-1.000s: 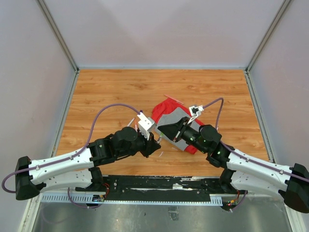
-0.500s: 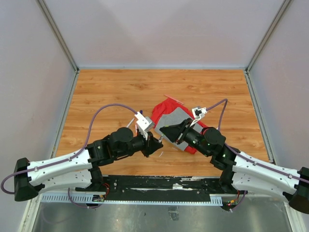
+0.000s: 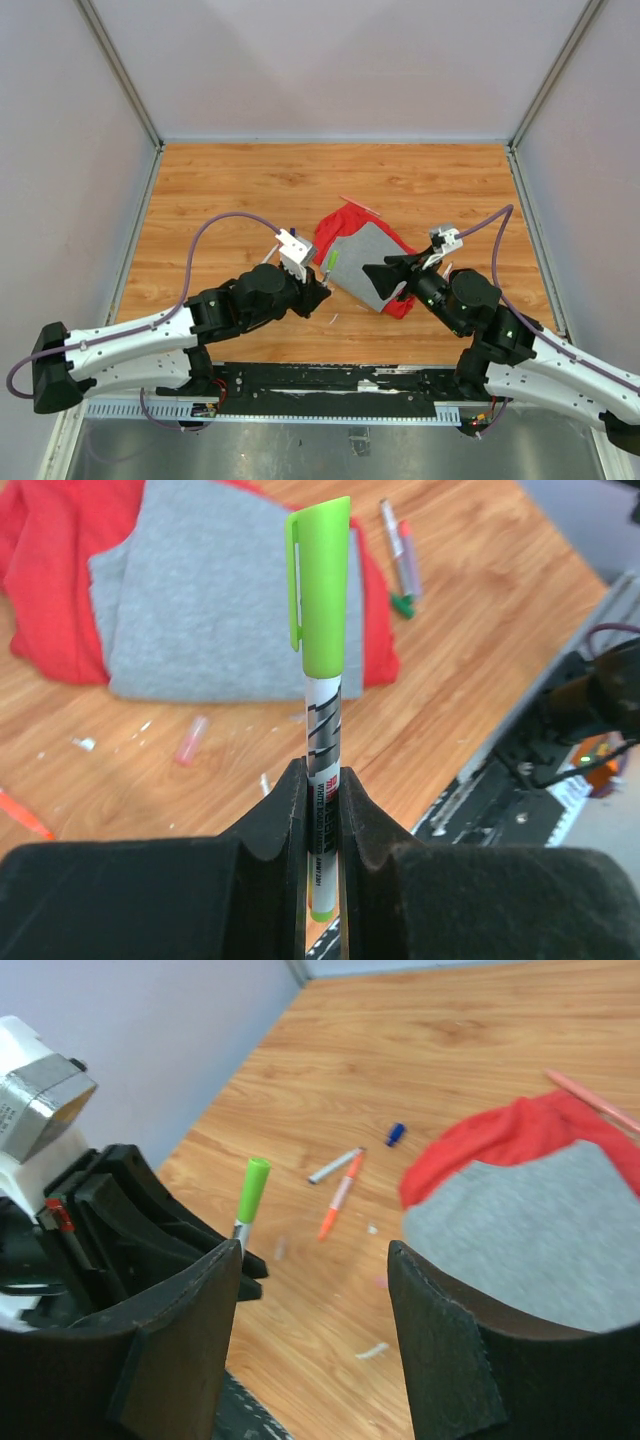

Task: Insert the pens into the pen caps
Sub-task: Place the pen at the center of the board.

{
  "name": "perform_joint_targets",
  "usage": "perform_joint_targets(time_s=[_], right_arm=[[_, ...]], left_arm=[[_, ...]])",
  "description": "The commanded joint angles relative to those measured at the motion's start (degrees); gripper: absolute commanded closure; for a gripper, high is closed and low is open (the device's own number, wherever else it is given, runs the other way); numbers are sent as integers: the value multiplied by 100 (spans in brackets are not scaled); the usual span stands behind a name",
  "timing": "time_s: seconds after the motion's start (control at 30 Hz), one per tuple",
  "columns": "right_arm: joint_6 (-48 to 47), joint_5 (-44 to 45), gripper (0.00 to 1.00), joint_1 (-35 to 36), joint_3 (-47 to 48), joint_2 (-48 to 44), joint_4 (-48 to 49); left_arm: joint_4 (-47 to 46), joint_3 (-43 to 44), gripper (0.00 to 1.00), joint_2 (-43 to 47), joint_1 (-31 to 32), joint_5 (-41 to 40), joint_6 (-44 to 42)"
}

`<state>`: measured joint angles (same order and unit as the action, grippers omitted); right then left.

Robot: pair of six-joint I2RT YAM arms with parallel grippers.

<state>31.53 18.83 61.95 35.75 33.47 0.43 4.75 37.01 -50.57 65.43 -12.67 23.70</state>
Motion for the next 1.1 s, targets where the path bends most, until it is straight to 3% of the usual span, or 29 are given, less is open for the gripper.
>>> perform_joint_targets(time_s=[0.0,0.27,0.57,0.93,1.07], right_arm=[[-337,930,38,71,203,-59,-1399],[-238,1226,31,71,274,80,-1915],[-69,1139,30,71,465,179,-2233],[245,193,29,71,565,80,-2636],[304,-23,29,71,582,72,-2699]], left_arm=[[464,312,100,-403,-33,-668,224],[971,903,99,-1364,-1321,-402,197],[1793,1957,100,-2885,-2631,-602,-697],[1242,2529,100,-4156,-4387,-352,-1247],[892,2528,100,-4468,-4851,332,-1295]])
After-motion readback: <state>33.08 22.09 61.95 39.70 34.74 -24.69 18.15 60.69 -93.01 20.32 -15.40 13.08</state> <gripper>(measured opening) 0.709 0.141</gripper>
